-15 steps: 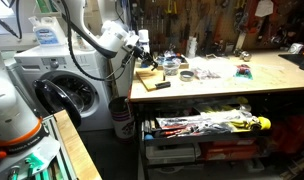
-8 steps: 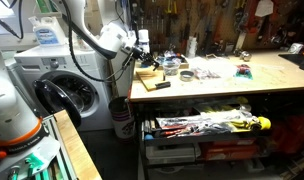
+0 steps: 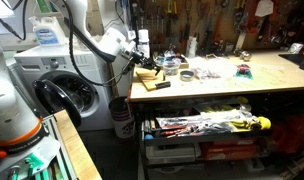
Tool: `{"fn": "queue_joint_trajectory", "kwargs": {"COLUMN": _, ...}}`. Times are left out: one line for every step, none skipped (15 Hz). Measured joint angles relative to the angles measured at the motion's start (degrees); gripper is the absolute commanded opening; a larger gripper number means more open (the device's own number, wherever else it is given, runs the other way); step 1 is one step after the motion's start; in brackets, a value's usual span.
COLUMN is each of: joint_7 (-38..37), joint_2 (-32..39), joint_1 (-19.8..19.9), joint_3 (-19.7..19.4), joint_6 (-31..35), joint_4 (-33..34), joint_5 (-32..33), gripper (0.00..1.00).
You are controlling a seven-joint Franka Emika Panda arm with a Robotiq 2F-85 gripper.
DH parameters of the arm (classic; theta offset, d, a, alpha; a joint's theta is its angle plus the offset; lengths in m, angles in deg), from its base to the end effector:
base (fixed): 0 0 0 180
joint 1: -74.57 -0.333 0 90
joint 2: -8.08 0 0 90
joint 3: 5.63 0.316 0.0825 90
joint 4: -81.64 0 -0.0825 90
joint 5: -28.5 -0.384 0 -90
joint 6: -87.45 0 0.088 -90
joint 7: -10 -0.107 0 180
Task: Pick up the batteries on top of the chopping board and make them stand upright on the board
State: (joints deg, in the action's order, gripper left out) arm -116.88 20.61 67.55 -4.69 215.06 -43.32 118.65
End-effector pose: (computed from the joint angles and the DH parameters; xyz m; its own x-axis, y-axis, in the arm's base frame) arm 0.5596 0.0468 0.2967 0.3172 -0.3267 0.8903 -0.7936 -0.6053 0.0607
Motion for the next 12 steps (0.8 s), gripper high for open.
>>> {"fn": "queue_joint_trajectory", "kwargs": {"joint_7": -0.48, "joint_2": 0.43, "joint_1": 0.00, "joint_3": 0.19, "joint_6": -0.62, "joint_4": 0.02, "joint_5": 0.38, "gripper": 0.04}}
{"fn": "queue_joint_trajectory", "kwargs": {"joint_7": -1.07, "joint_2": 0.81, "joint_1": 0.00, "joint_3": 0.41, "joint_6": -1.18, "joint_4": 0.03, "joint_5": 0.83, "gripper": 0.04}}
{"fn": "queue_joint_trajectory", "kwargs": {"joint_7": -1.72, "joint_2": 1.13, "joint_1": 0.00, "joint_3": 0.64, "joint_6": -1.71, "joint_4": 0.05, "joint_5": 1.47, "gripper": 0.04}}
{"fn": "queue_joint_trajectory", "kwargs": {"joint_7": -2.49, "joint_2": 1.42, "joint_1": 0.00, "joint_3": 0.89, "joint_6": -2.23, "joint_4": 0.07, "joint_5": 2.05, "gripper": 0.04}}
{"fn": "queue_joint_trajectory", "kwargs": {"joint_7": -3.27, "joint_2": 1.65, "joint_1": 0.00, "joint_3": 1.15, "joint_6": -2.88, "joint_4": 0.09, "joint_5": 2.63, "gripper": 0.04}}
{"fn": "queue_joint_trajectory", "kwargs": {"joint_7": -4.10, "joint_2": 1.87, "joint_1": 0.00, "joint_3": 1.44, "joint_6": -3.80, "joint_4": 0.12, "joint_5": 3.28, "gripper": 0.04}}
{"fn": "queue_joint_trajectory", "kwargs": {"joint_7": -4.89, "joint_2": 2.07, "joint_1": 0.00, "joint_3": 1.69, "joint_6": -4.54, "joint_4": 0.13, "joint_5": 3.89, "gripper": 0.04}}
{"fn": "queue_joint_trajectory", "kwargs": {"joint_7": -5.64, "joint_2": 2.29, "joint_1": 0.00, "joint_3": 1.91, "joint_6": -5.12, "joint_4": 0.13, "joint_5": 4.16, "gripper": 0.04}}
{"fn": "queue_joint_trajectory", "kwargs": {"joint_7": -6.16, "joint_2": 2.55, "joint_1": -0.01, "joint_3": 2.10, "joint_6": -5.64, "joint_4": 0.14, "joint_5": 4.39, "gripper": 0.04}}
{"fn": "queue_joint_trajectory", "kwargs": {"joint_7": -6.76, "joint_2": 2.86, "joint_1": -0.01, "joint_3": 2.26, "joint_6": -6.12, "joint_4": 0.14, "joint_5": 4.66, "gripper": 0.04}}
{"fn": "queue_joint_trajectory", "kwargs": {"joint_7": -7.28, "joint_2": 3.22, "joint_1": -0.01, "joint_3": 2.42, "joint_6": -6.58, "joint_4": 0.15, "joint_5": 5.05, "gripper": 0.04}}
{"fn": "queue_joint_trajectory", "kwargs": {"joint_7": -7.87, "joint_2": 3.60, "joint_1": -0.01, "joint_3": 2.54, "joint_6": -6.89, "joint_4": 0.20, "joint_5": 5.56, "gripper": 0.04}}
